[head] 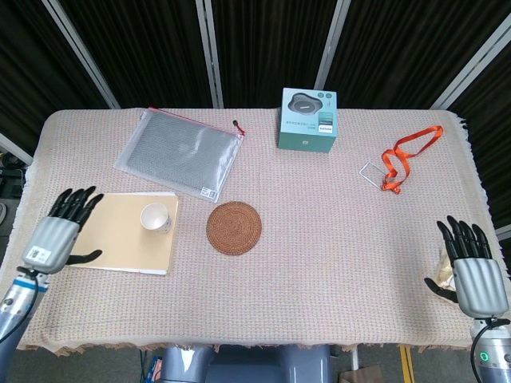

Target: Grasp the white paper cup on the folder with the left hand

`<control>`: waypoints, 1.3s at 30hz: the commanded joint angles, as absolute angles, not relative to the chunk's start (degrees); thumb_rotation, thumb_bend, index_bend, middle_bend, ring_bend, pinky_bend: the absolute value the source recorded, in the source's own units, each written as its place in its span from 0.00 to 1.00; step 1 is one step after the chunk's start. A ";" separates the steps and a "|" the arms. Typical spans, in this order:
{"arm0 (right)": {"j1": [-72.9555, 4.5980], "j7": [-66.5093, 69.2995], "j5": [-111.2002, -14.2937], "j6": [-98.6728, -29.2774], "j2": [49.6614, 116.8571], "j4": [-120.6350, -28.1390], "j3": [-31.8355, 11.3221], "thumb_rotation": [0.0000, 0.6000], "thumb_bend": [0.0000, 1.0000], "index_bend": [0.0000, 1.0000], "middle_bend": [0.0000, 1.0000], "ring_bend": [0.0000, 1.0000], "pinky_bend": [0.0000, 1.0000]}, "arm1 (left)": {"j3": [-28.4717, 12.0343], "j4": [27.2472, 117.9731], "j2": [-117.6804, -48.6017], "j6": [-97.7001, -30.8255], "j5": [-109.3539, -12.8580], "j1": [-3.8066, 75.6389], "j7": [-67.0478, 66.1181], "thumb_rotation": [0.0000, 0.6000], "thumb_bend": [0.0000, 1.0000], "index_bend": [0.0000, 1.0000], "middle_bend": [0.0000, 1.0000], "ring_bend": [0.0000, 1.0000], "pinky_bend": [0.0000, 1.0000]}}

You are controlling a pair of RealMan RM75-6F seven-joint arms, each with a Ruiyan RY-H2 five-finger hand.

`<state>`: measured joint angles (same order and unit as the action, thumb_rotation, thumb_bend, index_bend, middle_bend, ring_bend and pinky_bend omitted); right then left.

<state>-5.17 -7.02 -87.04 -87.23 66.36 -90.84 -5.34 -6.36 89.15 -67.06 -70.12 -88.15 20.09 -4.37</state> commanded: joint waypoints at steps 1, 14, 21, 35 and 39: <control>-5.37 -7.64 -85.45 -86.37 66.46 -90.77 -5.90 1.00 0.00 0.00 0.00 0.00 0.00 | -7.77 85.94 -71.57 -62.93 -85.88 25.69 -7.70 1.00 0.00 0.00 0.00 0.00 0.00; -5.58 -7.29 -82.29 -85.17 66.29 -90.04 -7.01 1.00 0.00 0.00 0.00 0.00 0.00 | -8.38 81.77 -79.71 -56.39 -81.52 32.33 -19.56 1.00 0.00 0.05 0.07 0.02 0.12; -5.84 -6.88 -81.33 -84.52 66.23 -89.48 -7.39 1.00 0.00 0.00 0.00 0.00 0.00 | -9.29 78.27 -82.71 -55.26 -78.16 33.89 -21.02 1.00 0.04 0.13 0.13 0.09 0.24; -6.27 -6.17 -79.52 -83.70 66.34 -88.62 -8.22 1.00 0.00 0.00 0.00 0.00 0.00 | -10.33 73.80 -86.50 -52.05 -73.20 36.77 -17.56 1.00 0.13 0.39 0.39 0.34 0.45; -6.28 -6.06 -79.01 -83.58 66.38 -88.36 -8.40 1.00 0.00 0.00 0.00 0.00 0.00 | -10.48 74.04 -86.39 -52.48 -72.69 36.97 -17.90 1.00 0.15 0.42 0.42 0.37 0.46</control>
